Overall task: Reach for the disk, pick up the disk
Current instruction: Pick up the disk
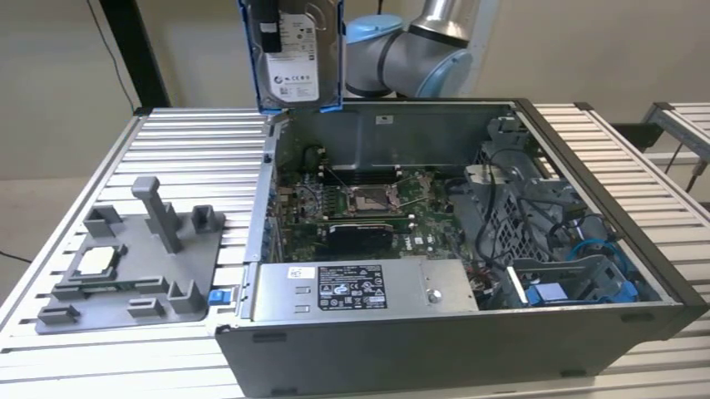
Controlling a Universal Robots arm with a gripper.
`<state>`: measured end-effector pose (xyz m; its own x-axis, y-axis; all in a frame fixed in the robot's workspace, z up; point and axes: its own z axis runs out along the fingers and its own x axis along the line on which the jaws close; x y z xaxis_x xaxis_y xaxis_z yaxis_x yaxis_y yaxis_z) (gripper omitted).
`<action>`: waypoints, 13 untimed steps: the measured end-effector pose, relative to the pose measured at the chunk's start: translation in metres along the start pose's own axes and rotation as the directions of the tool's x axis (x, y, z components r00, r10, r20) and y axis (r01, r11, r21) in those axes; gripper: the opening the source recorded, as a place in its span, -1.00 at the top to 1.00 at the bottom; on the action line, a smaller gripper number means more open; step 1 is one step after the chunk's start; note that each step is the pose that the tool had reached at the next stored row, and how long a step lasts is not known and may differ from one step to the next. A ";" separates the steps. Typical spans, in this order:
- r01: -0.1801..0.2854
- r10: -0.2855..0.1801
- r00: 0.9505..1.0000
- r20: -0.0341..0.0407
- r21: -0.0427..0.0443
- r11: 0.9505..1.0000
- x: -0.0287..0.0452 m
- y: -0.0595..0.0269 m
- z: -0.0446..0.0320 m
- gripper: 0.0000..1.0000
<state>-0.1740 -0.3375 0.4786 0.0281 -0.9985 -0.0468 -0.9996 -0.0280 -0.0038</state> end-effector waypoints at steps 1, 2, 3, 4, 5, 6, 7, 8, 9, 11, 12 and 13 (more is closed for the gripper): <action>0.000 0.000 1.000 0.000 0.000 1.000 0.0001 -0.0019 0.0000 1.00; 0.000 0.000 1.000 0.000 0.000 1.000 0.0001 -0.0039 0.0000 1.00; 0.000 0.000 1.000 0.000 0.000 1.000 0.0002 -0.0057 0.0000 1.00; 0.000 0.000 1.000 0.000 0.000 1.000 0.0002 -0.0075 0.0000 1.00; 0.000 0.000 1.000 0.000 0.000 1.000 0.0003 -0.0093 0.0000 1.00; 0.000 0.000 1.000 0.000 0.000 1.000 0.0003 -0.0113 0.0000 1.00; 0.000 0.000 1.000 0.000 0.000 1.000 0.0004 -0.0133 0.0000 1.00; 0.000 0.000 1.000 0.000 0.000 1.000 0.0004 -0.0154 0.0000 1.00; 0.000 0.000 1.000 0.000 0.000 1.000 0.0005 -0.0177 0.0001 1.00; 0.000 0.000 1.000 0.000 0.000 1.000 0.0006 -0.0219 0.0001 1.00; 0.000 0.000 1.000 0.000 0.000 1.000 0.0007 -0.0241 0.0001 1.00; 0.000 0.000 1.000 0.000 0.000 1.000 0.0007 -0.0263 0.0001 1.00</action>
<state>-0.1477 -0.3375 0.4785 0.0281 -0.9985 -0.0469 -0.9996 -0.0280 -0.0038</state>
